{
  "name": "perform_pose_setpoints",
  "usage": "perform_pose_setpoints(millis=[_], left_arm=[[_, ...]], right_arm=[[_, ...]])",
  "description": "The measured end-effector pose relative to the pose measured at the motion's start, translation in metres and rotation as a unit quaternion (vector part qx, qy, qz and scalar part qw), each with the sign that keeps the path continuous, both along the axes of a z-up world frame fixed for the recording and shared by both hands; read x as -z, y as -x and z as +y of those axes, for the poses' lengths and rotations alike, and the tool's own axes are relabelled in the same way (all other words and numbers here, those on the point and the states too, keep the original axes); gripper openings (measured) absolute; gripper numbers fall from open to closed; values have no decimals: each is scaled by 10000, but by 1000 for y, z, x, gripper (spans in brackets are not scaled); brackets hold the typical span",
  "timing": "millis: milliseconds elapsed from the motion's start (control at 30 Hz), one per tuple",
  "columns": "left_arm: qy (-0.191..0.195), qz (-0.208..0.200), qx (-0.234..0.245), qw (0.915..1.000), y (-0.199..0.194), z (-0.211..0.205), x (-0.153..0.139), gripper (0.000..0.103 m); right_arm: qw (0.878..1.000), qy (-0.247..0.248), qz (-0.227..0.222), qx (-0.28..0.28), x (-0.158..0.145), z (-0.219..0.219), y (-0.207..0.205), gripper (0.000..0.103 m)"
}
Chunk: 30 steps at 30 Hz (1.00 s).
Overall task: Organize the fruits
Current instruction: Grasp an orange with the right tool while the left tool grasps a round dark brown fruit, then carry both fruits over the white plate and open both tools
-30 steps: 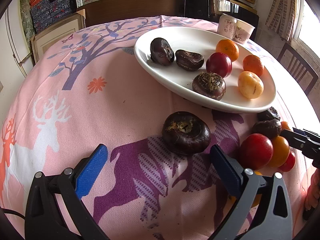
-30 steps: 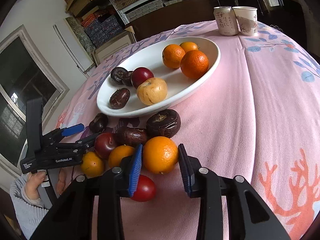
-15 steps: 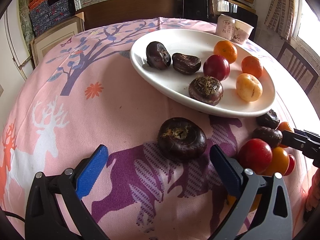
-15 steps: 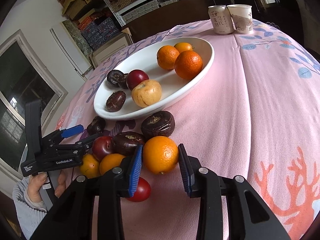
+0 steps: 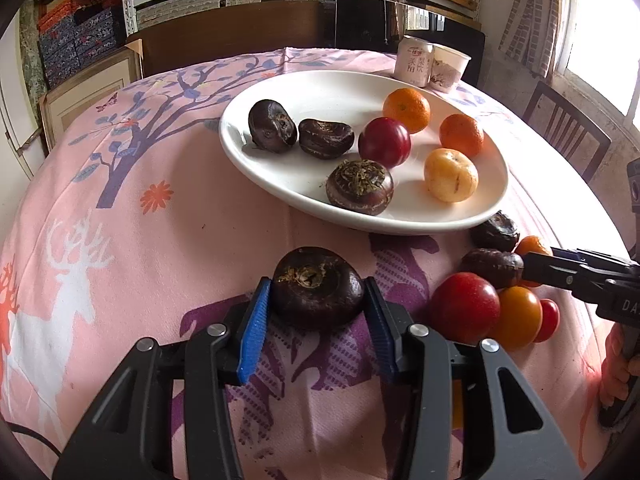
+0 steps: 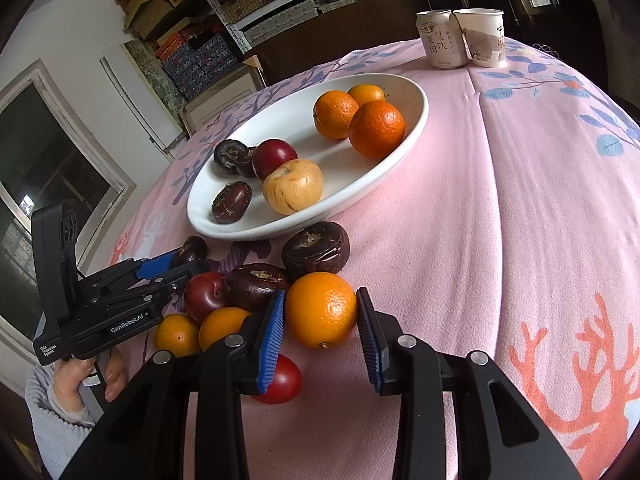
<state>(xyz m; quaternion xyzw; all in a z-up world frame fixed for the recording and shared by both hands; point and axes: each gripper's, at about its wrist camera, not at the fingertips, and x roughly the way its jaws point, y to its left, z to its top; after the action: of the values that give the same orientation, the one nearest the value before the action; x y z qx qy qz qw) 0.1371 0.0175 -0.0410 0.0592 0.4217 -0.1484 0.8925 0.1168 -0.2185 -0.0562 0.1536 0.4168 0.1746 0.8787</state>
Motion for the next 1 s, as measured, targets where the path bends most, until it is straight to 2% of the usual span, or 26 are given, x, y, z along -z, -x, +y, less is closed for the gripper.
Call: perform_pose_setpoints(millis=[133, 333, 433, 500, 600, 700, 733, 767, 800, 833, 867, 900, 1000], left_arm=[[106, -170, -54, 9998, 7, 3, -7, 45], [449, -627, -160, 9969, 22, 13, -38, 45], [603, -578, -134, 9964, 6, 10, -52, 45], [557, -577, -143, 9967, -10, 3, -57, 45], [495, -522, -136, 9973, -35, -10, -56, 46], [453, -487, -150, 9977, -55, -18, -48, 46], [418, -489, -162, 9978, -59, -19, -44, 48], [378, -507, -193, 9978, -63, -19, -41, 60], [363, -524, -223, 9977, -64, -17, -38, 80], [374, -522, -233, 9977, -65, -16, -36, 89], [403, -504, -233, 9976, -65, -14, -34, 94], [429, -461, -244, 9977, -65, -12, -33, 94], [566, -383, -292, 9972, -62, -7, -30, 97]], right_arm=[[10000, -75, -52, 39, -2, -3, 2, 36], [9971, -393, -635, 175, -23, -16, 16, 36], [9946, -566, -850, 184, -42, -21, 8, 36], [9944, -587, -861, 179, -54, -20, -7, 36], [9954, -417, -847, 182, -64, -11, -37, 36], [9957, -347, -845, 175, -61, 2, -64, 36], [9949, -425, -898, 188, -57, 3, -70, 40], [9939, -491, -961, 228, -53, 3, -73, 49], [9944, -426, -919, 310, -51, 3, -75, 72], [9945, -378, -917, 333, -51, 2, -75, 76], [9935, -438, -1010, 303, -54, -1, -72, 76], [9920, -528, -1094, 332, -56, -4, -69, 78], [9886, -731, -1249, 408, -58, -12, -59, 92]])
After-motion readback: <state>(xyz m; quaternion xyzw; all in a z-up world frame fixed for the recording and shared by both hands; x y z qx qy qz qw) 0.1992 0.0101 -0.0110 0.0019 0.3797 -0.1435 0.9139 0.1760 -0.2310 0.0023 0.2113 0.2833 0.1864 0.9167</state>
